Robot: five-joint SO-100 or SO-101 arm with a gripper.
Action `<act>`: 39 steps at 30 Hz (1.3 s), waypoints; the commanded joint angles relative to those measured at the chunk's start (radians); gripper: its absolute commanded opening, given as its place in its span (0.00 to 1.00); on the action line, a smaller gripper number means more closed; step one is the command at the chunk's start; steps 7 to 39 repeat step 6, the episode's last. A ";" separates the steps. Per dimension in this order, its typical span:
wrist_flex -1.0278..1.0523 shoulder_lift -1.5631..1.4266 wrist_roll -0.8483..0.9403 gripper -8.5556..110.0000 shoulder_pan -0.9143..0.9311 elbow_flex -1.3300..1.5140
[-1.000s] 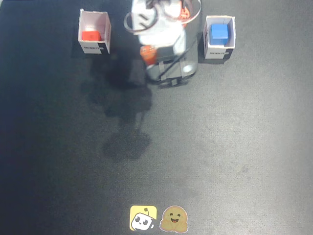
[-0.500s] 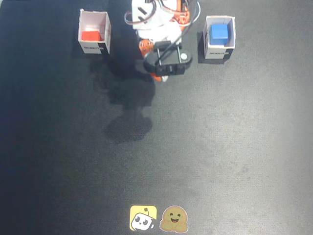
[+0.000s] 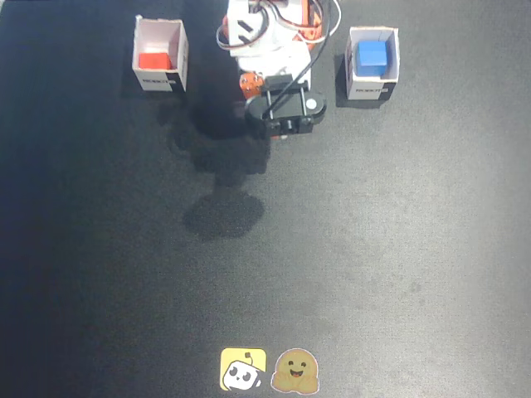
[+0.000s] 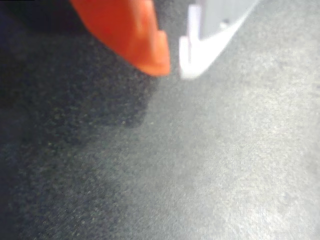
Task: Put the red cube in the right box and the blue cube in the left box.
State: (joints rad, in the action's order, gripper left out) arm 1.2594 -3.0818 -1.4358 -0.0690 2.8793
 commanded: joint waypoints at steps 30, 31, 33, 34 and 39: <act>0.003 -0.011 -0.040 0.07 0.000 -0.006; 0.003 -0.011 -0.040 0.07 0.000 -0.006; 0.003 -0.011 -0.040 0.07 0.000 -0.006; 0.003 -0.011 -0.040 0.07 0.000 -0.006; 0.003 -0.011 -0.040 0.07 0.000 -0.006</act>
